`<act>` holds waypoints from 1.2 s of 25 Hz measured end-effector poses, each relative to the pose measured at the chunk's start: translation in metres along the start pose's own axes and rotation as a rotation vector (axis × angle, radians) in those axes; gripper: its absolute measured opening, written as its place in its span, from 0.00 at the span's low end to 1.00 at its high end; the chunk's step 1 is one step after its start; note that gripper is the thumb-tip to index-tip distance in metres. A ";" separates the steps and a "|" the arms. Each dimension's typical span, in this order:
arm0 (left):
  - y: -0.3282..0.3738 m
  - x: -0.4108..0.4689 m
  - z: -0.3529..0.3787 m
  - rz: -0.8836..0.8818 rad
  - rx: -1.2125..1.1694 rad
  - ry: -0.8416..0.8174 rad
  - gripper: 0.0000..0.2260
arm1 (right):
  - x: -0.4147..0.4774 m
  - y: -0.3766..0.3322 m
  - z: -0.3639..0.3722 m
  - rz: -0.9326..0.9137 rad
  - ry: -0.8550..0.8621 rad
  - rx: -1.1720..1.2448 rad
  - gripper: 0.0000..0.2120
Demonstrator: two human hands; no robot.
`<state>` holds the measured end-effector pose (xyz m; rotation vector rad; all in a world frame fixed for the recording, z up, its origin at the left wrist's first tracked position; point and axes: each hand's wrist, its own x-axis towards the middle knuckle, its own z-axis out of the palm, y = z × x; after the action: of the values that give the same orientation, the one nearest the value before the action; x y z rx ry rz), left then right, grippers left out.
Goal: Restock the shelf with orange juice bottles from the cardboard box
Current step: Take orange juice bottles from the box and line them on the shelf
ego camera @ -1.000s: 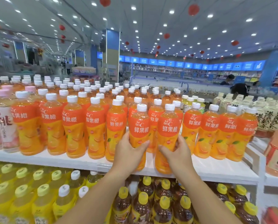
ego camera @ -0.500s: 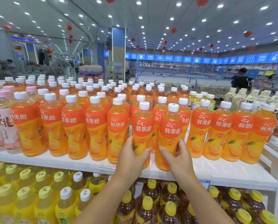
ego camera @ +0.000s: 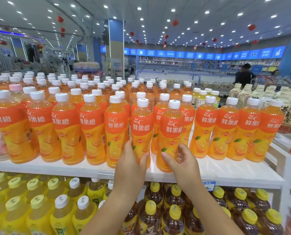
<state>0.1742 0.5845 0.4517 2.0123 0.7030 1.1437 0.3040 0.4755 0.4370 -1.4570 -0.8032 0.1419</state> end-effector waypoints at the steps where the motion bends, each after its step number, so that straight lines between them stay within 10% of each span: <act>1: 0.001 0.001 -0.001 0.006 0.011 0.007 0.22 | 0.000 -0.001 0.002 -0.008 0.004 0.005 0.20; 30: -0.007 0.002 -0.009 0.016 0.131 -0.046 0.27 | -0.004 -0.007 0.017 0.021 -0.029 -0.001 0.18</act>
<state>0.1666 0.5926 0.4505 2.1497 0.7565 1.0822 0.2887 0.4867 0.4408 -1.4678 -0.8119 0.1795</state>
